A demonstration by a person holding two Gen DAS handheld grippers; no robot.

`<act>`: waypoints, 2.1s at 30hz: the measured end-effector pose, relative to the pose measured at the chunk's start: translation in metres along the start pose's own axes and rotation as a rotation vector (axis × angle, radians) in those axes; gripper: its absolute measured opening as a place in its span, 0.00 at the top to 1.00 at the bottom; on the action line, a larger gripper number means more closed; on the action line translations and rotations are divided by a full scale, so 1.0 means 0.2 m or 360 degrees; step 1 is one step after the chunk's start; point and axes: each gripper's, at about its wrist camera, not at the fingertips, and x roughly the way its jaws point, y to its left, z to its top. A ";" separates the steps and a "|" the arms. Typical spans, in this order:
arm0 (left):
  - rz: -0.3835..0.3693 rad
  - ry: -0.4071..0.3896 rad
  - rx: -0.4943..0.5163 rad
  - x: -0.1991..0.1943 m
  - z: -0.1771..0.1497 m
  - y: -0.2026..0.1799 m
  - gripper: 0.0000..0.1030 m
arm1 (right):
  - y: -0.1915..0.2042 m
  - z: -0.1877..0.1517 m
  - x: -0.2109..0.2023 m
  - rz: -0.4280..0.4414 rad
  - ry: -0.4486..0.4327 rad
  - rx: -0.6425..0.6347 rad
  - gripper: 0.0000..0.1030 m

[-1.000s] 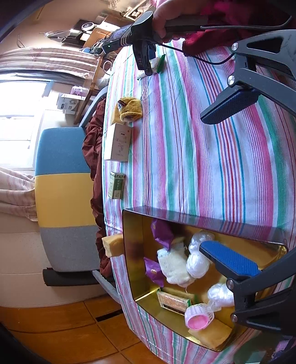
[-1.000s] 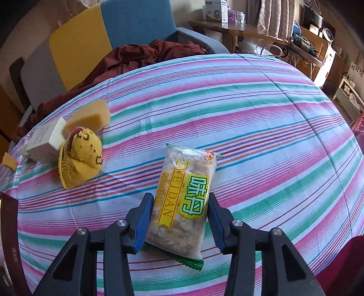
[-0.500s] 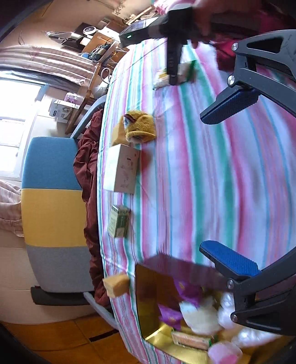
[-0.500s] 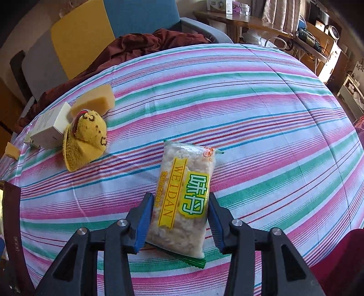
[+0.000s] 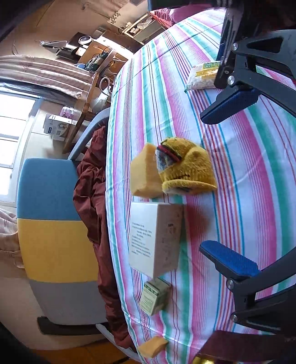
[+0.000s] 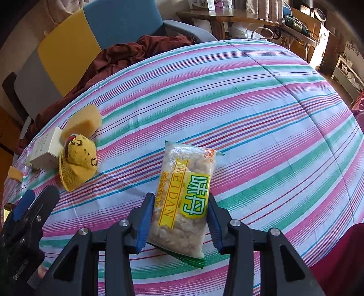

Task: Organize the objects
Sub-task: 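Grasp the yellow knit hat with the left gripper while the right gripper holds the WEIDAN bag, then carry the knit hat into the tray and open the left gripper while the right gripper holds the WEIDAN bag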

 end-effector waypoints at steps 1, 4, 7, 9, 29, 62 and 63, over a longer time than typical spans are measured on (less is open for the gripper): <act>0.0002 0.0003 0.0003 0.03 0.01 -0.01 0.00 | 0.01 0.00 0.00 0.0009 0.0005 0.0000 0.57; -0.0007 0.0007 -0.0016 0.10 0.05 -0.03 0.01 | 0.02 -0.01 0.00 0.0038 0.0010 -0.0002 0.57; -0.0064 0.0029 -0.0037 0.17 0.06 -0.05 0.08 | 0.02 0.01 -0.01 0.0047 0.0000 0.0002 0.57; -0.0074 0.0055 -0.0035 0.22 0.06 -0.07 0.18 | 0.02 0.02 0.01 0.0058 0.0004 0.0013 0.57; -0.0129 -0.0032 -0.0140 0.04 -0.21 0.10 0.58 | 0.06 -0.01 -0.03 0.0215 0.0007 -0.0032 0.57; -0.0155 -0.0261 -0.0295 -0.82 -0.58 0.59 0.66 | 0.33 -0.12 -0.10 0.0329 -0.0135 -0.0447 0.58; -0.0138 -0.0270 -0.0315 -0.84 -0.59 0.63 0.66 | 0.34 -0.12 -0.11 0.0342 -0.0141 -0.0453 0.58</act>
